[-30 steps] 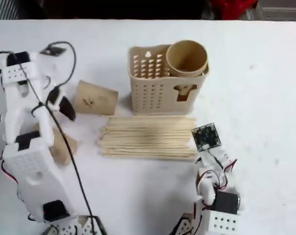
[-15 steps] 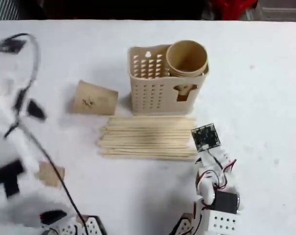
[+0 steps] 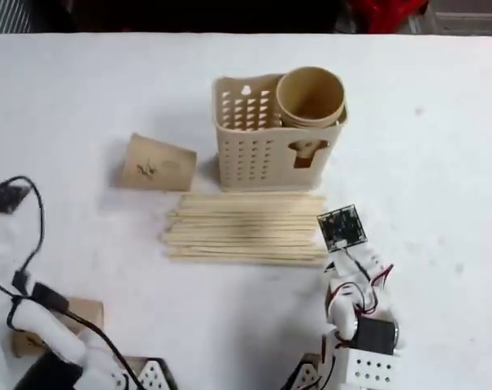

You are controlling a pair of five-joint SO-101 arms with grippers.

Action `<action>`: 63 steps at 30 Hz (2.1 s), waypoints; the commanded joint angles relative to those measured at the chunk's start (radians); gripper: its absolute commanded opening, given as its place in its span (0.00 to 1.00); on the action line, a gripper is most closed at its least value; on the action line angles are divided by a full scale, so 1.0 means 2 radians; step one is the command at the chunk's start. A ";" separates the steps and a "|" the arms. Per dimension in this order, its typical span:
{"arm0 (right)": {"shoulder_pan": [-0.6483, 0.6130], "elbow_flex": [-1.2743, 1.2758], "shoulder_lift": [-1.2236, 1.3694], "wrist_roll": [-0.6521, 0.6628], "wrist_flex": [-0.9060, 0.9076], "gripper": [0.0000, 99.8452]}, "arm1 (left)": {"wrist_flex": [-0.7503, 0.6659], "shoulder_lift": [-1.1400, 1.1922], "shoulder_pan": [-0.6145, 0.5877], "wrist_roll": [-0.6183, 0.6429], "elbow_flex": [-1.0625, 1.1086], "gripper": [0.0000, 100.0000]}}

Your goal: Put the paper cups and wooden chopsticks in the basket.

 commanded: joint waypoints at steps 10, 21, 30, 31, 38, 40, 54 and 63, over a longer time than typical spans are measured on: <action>0.004 -0.003 -0.006 0.005 0.004 0.02 | 0.040 -0.016 -0.069 -0.130 0.060 0.30; 0.005 -0.003 -0.006 0.005 0.003 0.02 | 0.137 -0.016 -0.037 -0.193 0.047 0.16; 0.005 -0.002 -0.006 0.005 0.003 0.02 | 0.137 -0.017 0.027 -0.193 0.017 0.12; 0.005 -0.002 -0.006 0.005 0.003 0.02 | 0.138 -0.017 0.030 -0.193 0.001 0.10; 0.005 -0.002 -0.006 0.005 0.002 0.02 | 0.138 -0.017 0.049 -0.193 -0.112 0.07; 0.005 -0.002 -0.006 0.005 0.002 0.02 | 0.138 -0.017 0.060 -0.185 -0.140 0.07; 0.005 -0.002 -0.006 0.005 0.002 0.02 | 0.119 -0.016 0.181 -0.038 -0.220 0.08; 0.005 -0.002 -0.006 0.005 0.002 0.02 | -0.080 -0.010 0.054 0.072 -0.192 0.28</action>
